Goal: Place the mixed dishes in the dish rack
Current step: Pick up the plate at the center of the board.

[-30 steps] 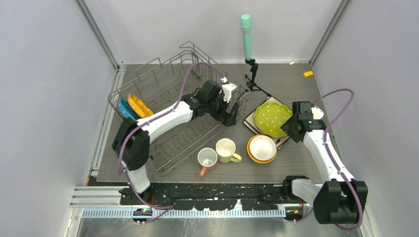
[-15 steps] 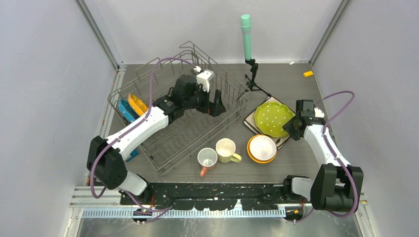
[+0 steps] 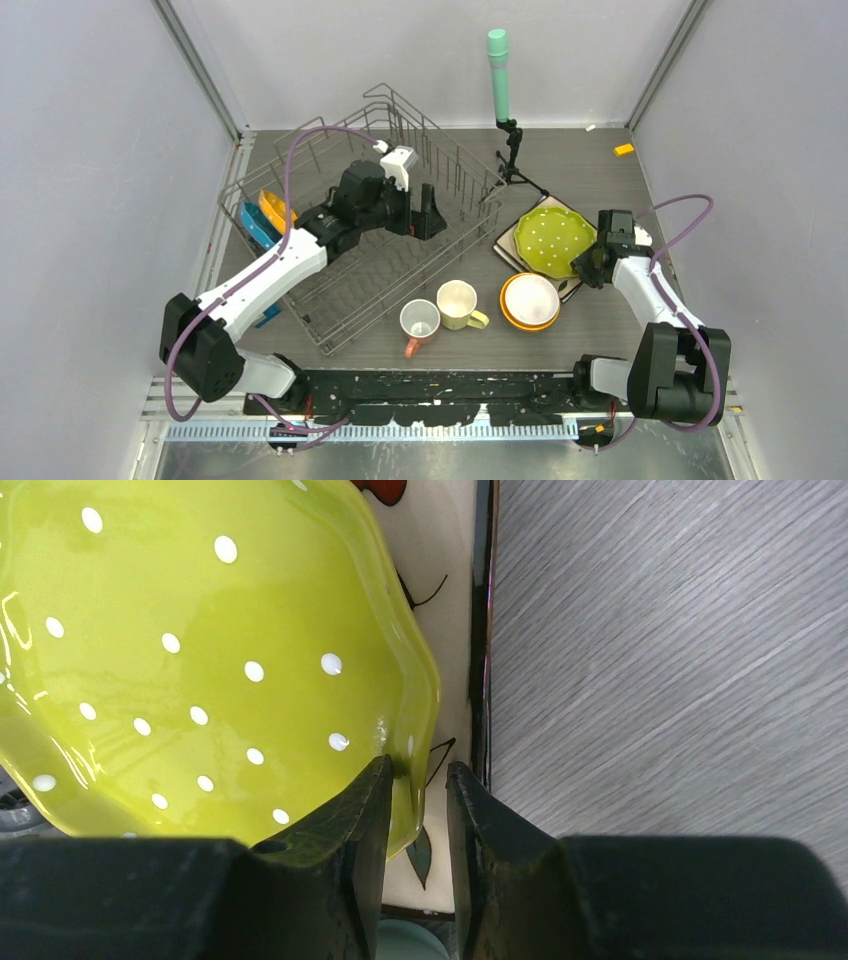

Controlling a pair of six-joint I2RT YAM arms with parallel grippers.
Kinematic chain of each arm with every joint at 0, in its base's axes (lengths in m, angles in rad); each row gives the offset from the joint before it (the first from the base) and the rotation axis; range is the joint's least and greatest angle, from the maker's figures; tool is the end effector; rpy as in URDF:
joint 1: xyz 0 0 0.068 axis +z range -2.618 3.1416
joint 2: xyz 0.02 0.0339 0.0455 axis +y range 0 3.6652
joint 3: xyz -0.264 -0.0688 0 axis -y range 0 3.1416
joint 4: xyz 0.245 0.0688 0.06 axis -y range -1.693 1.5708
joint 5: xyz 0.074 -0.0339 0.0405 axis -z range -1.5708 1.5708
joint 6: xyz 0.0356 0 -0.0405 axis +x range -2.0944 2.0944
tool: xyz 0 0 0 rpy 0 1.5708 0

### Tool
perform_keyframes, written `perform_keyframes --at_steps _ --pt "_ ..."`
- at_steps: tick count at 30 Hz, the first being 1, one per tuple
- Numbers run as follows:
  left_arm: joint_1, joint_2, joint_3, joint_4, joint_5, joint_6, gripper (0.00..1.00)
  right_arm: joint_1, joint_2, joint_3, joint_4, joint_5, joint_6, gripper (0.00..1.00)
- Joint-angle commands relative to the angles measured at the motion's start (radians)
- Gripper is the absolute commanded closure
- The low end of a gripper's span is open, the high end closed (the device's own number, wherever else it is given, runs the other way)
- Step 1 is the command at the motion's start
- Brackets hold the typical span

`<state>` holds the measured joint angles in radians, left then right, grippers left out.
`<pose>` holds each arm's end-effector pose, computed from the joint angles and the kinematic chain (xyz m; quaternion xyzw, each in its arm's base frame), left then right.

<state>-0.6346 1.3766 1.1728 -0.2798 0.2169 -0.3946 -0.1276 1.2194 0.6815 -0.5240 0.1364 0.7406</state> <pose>0.2511 -0.1944 0.3311 0.1574 0.8380 -0.3337 0.4020 0.2211 -0.0332 0.1920 0.4217 0.8688 0.0129 0.2593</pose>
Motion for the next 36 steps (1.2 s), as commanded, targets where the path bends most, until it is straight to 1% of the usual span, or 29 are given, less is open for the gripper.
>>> perform_keyframes --at_steps 1,4,9,12,14,15,17,24,29,33,36 --pt "-0.001 -0.057 -0.022 0.08 0.013 0.007 0.02 -0.011 -0.02 -0.041 0.063 0.001 0.014 0.68" --pt "-0.001 -0.069 -0.033 0.092 0.016 0.008 0.02 -0.017 -0.031 -0.06 0.072 0.011 0.017 0.7" --pt "0.0 -0.082 -0.048 0.097 0.021 0.008 0.02 -0.027 -0.056 -0.097 0.087 0.016 0.025 0.77" --pt "-0.002 -0.096 -0.073 0.13 0.027 -0.017 0.02 -0.028 -0.07 -0.109 0.089 0.009 0.022 0.82" --pt "-0.001 -0.106 -0.091 0.155 0.025 -0.02 0.02 -0.03 -0.084 -0.118 0.089 0.009 0.019 0.89" --pt "-0.002 -0.111 -0.095 0.157 0.008 -0.02 0.03 -0.031 -0.095 -0.123 0.088 0.01 0.019 0.94" --pt "-0.001 -0.123 -0.102 0.15 -0.023 -0.009 0.02 -0.033 -0.117 -0.131 0.089 0.014 0.021 0.98" --pt "-0.001 -0.15 -0.129 0.152 -0.058 -0.007 0.02 -0.04 -0.17 -0.149 0.09 0.023 0.054 1.0" --pt "-0.001 -0.158 -0.139 0.159 -0.062 -0.018 0.02 -0.045 -0.185 -0.166 0.127 -0.009 0.076 1.0" --pt "-0.001 -0.158 -0.141 0.162 -0.067 -0.022 0.02 -0.052 -0.237 -0.201 0.193 -0.037 0.102 1.0" --pt "-0.001 -0.156 -0.141 0.167 -0.054 -0.026 0.02 -0.057 -0.284 -0.265 0.301 -0.018 0.124 1.0"
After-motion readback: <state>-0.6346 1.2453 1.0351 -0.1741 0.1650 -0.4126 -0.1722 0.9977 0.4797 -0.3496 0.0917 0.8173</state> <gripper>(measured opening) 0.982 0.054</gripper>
